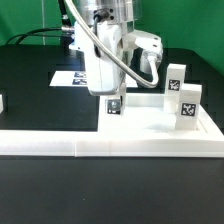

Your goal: Assemble square table

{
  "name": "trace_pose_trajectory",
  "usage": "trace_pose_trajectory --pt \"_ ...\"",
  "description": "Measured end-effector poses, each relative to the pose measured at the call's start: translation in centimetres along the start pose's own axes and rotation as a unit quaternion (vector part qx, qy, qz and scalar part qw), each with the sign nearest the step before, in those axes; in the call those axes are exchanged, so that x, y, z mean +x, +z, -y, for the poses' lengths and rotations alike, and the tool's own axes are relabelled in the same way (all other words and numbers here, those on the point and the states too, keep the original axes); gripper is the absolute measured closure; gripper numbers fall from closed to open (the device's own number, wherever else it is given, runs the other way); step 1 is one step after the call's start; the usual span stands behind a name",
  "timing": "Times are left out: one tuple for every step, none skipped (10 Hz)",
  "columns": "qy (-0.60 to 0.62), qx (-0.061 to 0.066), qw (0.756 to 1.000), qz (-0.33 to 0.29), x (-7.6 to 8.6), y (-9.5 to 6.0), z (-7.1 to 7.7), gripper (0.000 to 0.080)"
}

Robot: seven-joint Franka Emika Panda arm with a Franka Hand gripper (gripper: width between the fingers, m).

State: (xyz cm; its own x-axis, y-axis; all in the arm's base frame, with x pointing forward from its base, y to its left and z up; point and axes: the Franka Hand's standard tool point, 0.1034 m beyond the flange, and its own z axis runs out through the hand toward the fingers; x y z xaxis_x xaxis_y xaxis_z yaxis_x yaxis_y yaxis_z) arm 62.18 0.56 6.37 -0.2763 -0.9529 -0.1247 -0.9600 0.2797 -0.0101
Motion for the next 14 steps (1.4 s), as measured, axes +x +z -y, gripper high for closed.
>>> trace_pose_trajectory --pt "0.026 0.000 1.000 0.000 0.01 -0.01 0.01 0.0511" --pt "0.050 0.001 0.999 0.000 0.06 0.00 0.03 0.0511" --pt "0.094 0.004 0.996 0.003 0.04 0.01 0.10 0.0511" --pt "0.117 0.005 0.993 0.002 0.03 -0.01 0.10 0.0508" --pt "0.141 0.005 0.990 0.000 0.04 -0.02 0.08 0.0502" --pt "0.156 0.006 0.988 -0.006 0.11 -0.03 0.01 0.0502" --pt "0.164 0.007 0.986 -0.010 0.30 -0.02 -0.11 0.0494" --pt "0.167 0.008 0.986 -0.013 0.33 -0.04 -0.17 0.0492" --pt "0.171 0.008 0.985 -0.017 0.51 -0.03 -0.32 0.0491" --pt "0.171 0.009 0.985 -0.019 0.54 -0.04 -0.36 0.0491" --pt "0.163 0.008 0.986 -0.019 0.55 -0.03 -0.38 0.0481" --pt "0.163 0.008 0.986 -0.019 0.54 0.02 -0.41 0.0481" --pt "0.155 0.008 0.988 -0.019 0.54 0.02 -0.41 0.0306" --pt "0.132 0.008 0.991 -0.019 0.53 0.01 -0.39 0.0184"
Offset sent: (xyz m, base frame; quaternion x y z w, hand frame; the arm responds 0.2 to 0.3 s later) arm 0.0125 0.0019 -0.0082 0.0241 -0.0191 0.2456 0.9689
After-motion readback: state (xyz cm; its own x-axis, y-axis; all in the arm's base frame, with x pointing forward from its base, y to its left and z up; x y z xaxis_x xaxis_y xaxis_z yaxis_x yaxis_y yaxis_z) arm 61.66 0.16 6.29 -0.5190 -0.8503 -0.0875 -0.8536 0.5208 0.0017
